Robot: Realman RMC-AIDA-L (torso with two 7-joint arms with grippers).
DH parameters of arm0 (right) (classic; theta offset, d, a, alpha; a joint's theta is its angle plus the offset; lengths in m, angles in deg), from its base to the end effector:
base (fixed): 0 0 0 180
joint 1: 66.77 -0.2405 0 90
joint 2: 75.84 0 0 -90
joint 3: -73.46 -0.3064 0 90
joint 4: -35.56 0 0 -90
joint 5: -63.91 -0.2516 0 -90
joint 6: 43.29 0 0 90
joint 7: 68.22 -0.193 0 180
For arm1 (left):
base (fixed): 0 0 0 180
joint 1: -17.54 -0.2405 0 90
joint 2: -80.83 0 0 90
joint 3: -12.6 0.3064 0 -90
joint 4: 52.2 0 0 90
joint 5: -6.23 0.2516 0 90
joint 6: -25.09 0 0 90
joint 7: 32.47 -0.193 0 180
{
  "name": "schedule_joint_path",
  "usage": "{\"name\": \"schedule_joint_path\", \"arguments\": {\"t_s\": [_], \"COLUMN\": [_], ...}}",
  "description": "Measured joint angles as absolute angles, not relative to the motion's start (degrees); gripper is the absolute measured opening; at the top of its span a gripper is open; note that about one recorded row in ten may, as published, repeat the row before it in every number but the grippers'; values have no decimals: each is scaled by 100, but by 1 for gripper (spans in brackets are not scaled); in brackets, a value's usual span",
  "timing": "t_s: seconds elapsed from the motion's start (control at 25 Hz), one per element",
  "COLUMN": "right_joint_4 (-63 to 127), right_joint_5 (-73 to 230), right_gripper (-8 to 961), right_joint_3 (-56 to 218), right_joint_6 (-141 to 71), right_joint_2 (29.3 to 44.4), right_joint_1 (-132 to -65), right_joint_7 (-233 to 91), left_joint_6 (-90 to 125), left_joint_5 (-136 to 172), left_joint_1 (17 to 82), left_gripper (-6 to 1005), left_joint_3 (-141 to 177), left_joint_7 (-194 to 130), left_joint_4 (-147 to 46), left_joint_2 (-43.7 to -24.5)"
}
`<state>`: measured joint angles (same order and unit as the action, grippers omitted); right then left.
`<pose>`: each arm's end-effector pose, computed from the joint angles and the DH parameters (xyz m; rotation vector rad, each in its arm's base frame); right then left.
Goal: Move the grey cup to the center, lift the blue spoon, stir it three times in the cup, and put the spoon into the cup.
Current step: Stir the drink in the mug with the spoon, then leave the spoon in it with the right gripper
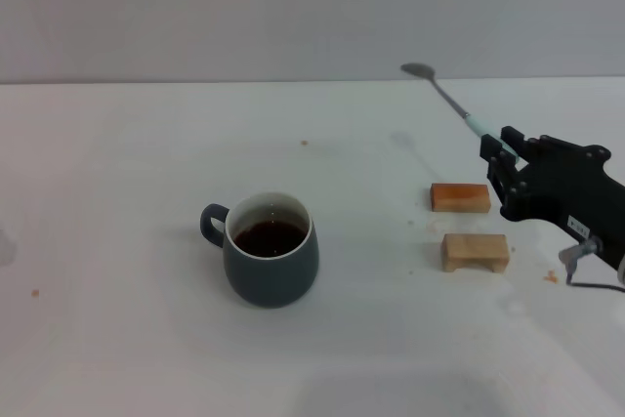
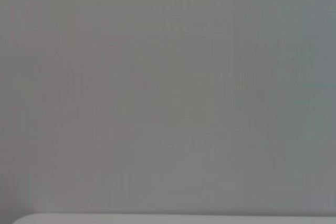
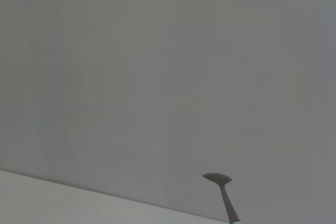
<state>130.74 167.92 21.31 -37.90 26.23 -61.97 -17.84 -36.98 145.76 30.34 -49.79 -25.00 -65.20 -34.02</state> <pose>0.2318 0.3412 -0.0656 -2.0516 0.6283 0.5640 -0.4905 0.3488 -0.0126 -1.4307 -0.6667 -0.4878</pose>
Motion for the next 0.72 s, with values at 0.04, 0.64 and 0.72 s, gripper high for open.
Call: {"name": "schedule_joint_path", "arguments": {"t_s": [0.04,0.64,0.72], "right_joint_4": [13111,13587,13566], "right_joint_5": [16853,16192,15927], "right_gripper": [159,159,159], "right_joint_3": [1887,-1236,-1521], "right_joint_6": [-4132,-8794,-9182], "right_joint_2": [2746,4251,4268], "right_joint_1": [-6134,-5744,-5767], "right_joint_7": [-1771,-344,-214], "left_joint_6": [-3698,-3696,-3696], "left_joint_5": [14576,14580,14580], "left_joint_1": [3034,3081,3089], "left_gripper": [0,1,0], "left_joint_3": [-4979,-5062,-5066], "left_joint_7": [-2500,-2501,-2501], "left_joint_4": [-6520,-6476,-6459], "left_joint_2": [-3402,-3483,-3487]}}
